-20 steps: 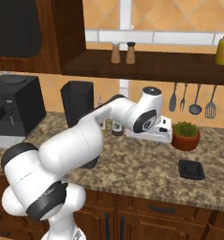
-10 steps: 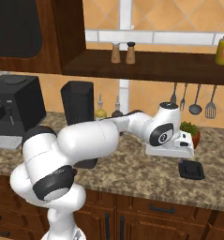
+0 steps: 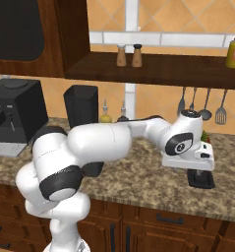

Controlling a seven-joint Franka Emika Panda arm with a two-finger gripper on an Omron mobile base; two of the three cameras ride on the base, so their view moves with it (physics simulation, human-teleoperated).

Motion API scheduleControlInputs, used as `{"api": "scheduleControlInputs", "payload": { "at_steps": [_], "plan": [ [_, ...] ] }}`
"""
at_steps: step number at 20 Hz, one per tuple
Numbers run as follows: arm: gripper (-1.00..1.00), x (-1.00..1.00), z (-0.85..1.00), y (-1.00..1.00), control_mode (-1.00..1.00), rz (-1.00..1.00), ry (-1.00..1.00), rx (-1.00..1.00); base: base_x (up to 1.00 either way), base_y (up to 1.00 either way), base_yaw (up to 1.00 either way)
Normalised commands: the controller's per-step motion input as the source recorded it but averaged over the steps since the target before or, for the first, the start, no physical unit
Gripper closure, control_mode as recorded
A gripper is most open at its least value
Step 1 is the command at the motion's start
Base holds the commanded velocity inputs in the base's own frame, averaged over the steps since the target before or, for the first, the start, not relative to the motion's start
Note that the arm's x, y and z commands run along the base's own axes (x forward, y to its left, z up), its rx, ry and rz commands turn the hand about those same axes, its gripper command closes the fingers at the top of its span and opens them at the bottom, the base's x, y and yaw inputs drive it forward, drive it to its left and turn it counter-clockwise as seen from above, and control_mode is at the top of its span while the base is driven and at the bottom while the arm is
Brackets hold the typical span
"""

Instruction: Close the lid blender by securely placing the lid on top.

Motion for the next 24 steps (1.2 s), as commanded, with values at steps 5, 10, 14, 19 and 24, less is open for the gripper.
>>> {"api": "scheduleControlInputs", "payload": {
  "at_steps": [5,10,14,19,24],
  "plan": [
    [-1.00,0.01,0.00,-0.28,-1.00,0.03,0.00,0.01,0.00,0.00,0.00],
    [-1.00,0.12,-0.05,-0.39,-1.00,0.04,0.05,0.00,0.00,0.00,0.00],
    [-1.00,0.43,-0.23,0.00,-1.00,0.04,0.03,0.00,0.00,0.00,0.00],
    [-1.00,0.38,-0.22,-0.10,-1.00,0.01,0.00,0.07,0.00,0.00,0.00],
    [-1.00,0.07,-0.22,-0.20,-1.00,0.01,-0.15,0.10,0.00,0.00,0.00]
  ]
}}
